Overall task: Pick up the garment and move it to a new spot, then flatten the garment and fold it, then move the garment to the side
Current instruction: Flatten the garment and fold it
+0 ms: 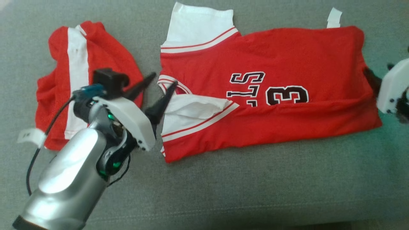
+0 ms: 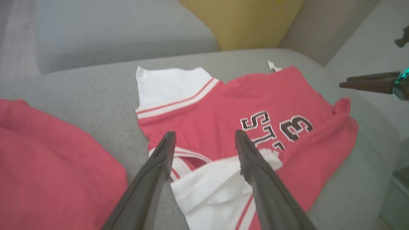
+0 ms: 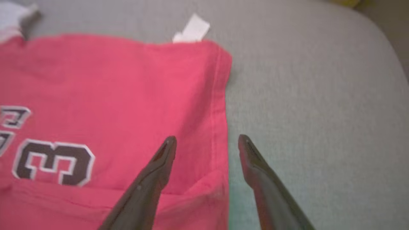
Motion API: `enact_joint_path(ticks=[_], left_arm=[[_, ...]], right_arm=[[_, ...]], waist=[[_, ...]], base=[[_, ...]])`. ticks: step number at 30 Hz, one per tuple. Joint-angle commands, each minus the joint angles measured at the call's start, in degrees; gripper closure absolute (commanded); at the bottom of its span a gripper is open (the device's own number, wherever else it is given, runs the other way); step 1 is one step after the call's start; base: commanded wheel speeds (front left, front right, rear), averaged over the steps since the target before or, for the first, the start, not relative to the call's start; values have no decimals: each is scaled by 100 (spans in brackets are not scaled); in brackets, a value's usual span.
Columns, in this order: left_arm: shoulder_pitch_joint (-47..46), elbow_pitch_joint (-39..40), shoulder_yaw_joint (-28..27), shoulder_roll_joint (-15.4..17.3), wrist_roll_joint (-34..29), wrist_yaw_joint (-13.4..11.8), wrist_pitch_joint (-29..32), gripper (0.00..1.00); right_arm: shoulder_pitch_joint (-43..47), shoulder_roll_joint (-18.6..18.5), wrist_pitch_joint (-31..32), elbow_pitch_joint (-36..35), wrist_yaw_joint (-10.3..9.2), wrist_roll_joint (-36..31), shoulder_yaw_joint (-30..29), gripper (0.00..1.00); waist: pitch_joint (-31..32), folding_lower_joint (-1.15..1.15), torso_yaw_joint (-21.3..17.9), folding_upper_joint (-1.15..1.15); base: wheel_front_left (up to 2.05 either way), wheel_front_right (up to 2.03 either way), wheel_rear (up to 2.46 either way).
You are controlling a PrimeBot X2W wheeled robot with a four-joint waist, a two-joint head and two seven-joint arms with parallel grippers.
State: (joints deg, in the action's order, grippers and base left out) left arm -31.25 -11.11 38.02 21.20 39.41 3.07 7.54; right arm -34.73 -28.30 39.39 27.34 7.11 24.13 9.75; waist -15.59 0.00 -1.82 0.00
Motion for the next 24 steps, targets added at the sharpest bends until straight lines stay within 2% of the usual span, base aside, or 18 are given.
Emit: enact_joint_path(ticks=[1, 4, 5, 10, 14, 16, 20, 24], left_arm=[[-174, 116, -418, 8, 28, -139, -336, 0], [22, 76, -658, -262, 147, -378, -858, 0], [22, 76, -658, -262, 147, -378, -858, 0], [469, 71, -999, -646, 140, -880, -1802, 0], [892, 36, -1206, -925, -8, -1202, -2175, 0], [1146, 23, -1361, -1143, -8, -1243, -2232, 0], [1583, 156, -1694, -1411, -661, -1318, -2250, 0], [2045, 140, -1785, -1639, -1268, -1195, -2252, 0]], right_arm=[[-90, 132, -561, -266, 37, -2, -89, 0], [85, 378, -1348, -378, 37, 1, -186, 0], [85, 378, -1348, -378, 37, 1, -186, 0], [591, 745, -2542, -676, 37, -75, -255, 0], [1128, 1016, -3423, -856, 37, -278, -331, 0], [1408, 1157, -3840, -922, 37, -407, -428, 0], [1912, 1411, -4569, -1105, 37, -802, -582, 0], [2384, 1769, -5083, -1274, 37, -1149, -803, 0]], waist=[[128, 0, -1, 0], [328, 0, 4, 0], [328, 0, 4, 0], [670, 0, -10, 0], [951, 0, -4, 0], [1089, 0, 10, 0], [1276, 0, 22, 0], [1396, 0, 38, 0]], base=[[0, 0, 0], [0, 0, 0], [0, 0, 0], [0, 0, 0], [0, 0, 0], [0, 0, 0], [0, 0, 0], [0, 0, 0]])
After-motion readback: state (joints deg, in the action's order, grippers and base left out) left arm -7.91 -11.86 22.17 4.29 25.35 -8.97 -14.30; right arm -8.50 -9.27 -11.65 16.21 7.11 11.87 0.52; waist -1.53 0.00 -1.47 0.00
